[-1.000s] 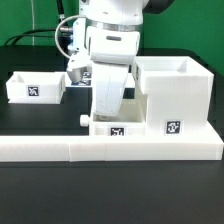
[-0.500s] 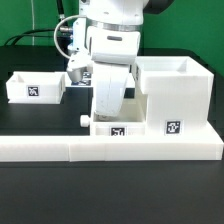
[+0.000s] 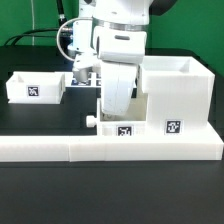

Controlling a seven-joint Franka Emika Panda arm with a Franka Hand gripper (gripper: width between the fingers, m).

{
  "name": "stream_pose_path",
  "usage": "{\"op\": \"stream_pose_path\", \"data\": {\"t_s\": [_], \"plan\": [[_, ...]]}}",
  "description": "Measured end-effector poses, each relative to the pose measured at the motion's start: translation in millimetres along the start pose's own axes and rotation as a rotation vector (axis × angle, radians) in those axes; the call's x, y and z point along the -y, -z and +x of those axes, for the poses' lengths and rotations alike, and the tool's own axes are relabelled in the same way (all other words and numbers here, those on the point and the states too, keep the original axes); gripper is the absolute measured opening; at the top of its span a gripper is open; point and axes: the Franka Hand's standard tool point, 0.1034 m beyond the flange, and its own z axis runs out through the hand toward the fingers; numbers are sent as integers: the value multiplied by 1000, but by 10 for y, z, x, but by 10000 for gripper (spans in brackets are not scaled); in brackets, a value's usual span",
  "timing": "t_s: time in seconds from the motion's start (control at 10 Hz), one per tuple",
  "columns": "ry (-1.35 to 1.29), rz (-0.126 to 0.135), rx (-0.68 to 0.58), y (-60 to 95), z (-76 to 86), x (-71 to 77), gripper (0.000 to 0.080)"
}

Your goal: Assemble drawer

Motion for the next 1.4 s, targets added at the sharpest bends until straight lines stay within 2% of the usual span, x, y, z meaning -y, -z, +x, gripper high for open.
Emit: {"op": "stream_pose_path", "data": {"t_s": [0.5, 0.7, 1.1, 1.3, 1.4], "plan": [[-20, 0, 1, -8, -16, 6, 42], [-85, -14, -4, -10, -3, 13, 42], [-102, -9, -4, -22, -18, 33, 44], [-80, 1, 0, -1, -55, 41, 343], [-73, 13, 7, 55, -84, 39, 343]]}}
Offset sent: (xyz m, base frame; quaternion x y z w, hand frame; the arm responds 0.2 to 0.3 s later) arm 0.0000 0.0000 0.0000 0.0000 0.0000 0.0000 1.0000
